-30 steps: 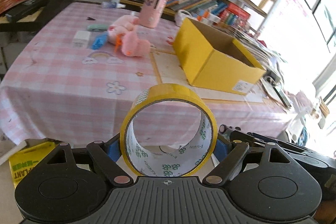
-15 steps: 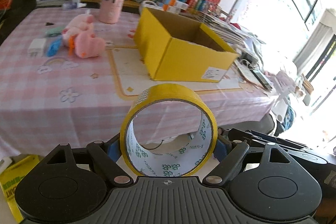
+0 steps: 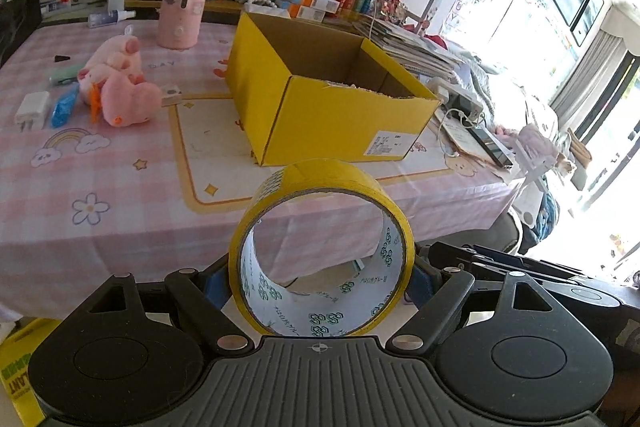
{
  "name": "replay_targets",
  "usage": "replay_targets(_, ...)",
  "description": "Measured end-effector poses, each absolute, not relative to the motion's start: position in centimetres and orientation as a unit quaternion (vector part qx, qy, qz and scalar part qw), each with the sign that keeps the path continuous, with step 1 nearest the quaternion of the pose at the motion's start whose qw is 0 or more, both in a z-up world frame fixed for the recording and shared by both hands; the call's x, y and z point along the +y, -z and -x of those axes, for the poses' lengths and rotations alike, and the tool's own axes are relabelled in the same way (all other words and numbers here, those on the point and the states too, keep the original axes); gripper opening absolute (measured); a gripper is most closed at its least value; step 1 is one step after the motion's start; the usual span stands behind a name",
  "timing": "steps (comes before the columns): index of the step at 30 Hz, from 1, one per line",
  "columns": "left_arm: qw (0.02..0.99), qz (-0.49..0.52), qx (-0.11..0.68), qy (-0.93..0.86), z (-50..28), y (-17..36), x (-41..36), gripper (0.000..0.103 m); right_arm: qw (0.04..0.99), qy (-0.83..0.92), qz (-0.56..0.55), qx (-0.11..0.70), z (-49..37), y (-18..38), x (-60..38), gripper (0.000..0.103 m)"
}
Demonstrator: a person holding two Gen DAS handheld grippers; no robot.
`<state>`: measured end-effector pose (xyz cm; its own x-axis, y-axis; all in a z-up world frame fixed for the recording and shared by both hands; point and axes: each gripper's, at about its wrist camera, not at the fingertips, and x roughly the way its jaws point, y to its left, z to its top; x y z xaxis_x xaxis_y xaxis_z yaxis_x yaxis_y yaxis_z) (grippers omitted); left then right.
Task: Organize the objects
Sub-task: 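Carry the tape roll and purple toy toward the yellow box with both tools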
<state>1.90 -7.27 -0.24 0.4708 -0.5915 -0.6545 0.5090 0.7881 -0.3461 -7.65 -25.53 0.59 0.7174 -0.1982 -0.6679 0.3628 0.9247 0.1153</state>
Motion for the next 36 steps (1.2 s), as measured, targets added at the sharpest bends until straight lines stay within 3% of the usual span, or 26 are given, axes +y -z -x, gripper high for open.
replay_targets(25, 0.871, 0.050, 0.373, 0.316, -5.5, -0.9, -13.3, 0.085, 0.923, 0.130, -0.104, 0.348, 2.3, -1.3, -31.7, 0.040)
replay_targets(36, 0.901, 0.034, 0.305, 0.306, -7.7, -3.9, -16.1, 0.085, 0.950, 0.111, -0.061, 0.286, -1.2, -4.8, -34.9, 0.040)
